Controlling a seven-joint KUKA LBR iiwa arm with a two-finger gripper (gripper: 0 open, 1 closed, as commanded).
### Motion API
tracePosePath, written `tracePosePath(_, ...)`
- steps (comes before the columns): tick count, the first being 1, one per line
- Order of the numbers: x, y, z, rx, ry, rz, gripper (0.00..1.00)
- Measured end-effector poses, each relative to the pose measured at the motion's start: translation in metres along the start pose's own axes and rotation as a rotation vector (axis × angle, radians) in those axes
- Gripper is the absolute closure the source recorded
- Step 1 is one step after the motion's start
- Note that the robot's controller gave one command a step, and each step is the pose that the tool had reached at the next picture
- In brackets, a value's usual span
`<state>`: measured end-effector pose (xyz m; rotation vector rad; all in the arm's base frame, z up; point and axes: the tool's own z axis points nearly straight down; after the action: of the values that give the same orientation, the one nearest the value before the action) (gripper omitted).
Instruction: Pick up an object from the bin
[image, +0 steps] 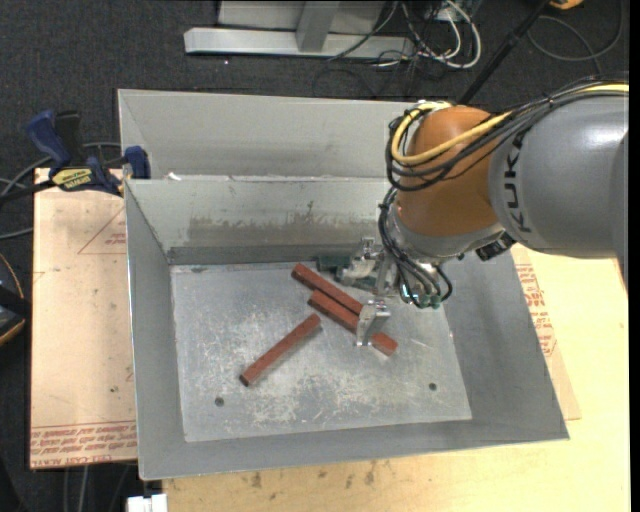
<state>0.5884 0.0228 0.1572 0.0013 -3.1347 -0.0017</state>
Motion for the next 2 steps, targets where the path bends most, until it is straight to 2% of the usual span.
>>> tracePosePath(1, -0.002, 0.0, -0.004, 0.0, -0.008, 0.0, 0.0)
tracePosePath(2, -0.024, -0.023, 0.073, -0.001, -0.029, -0.081, 1.0)
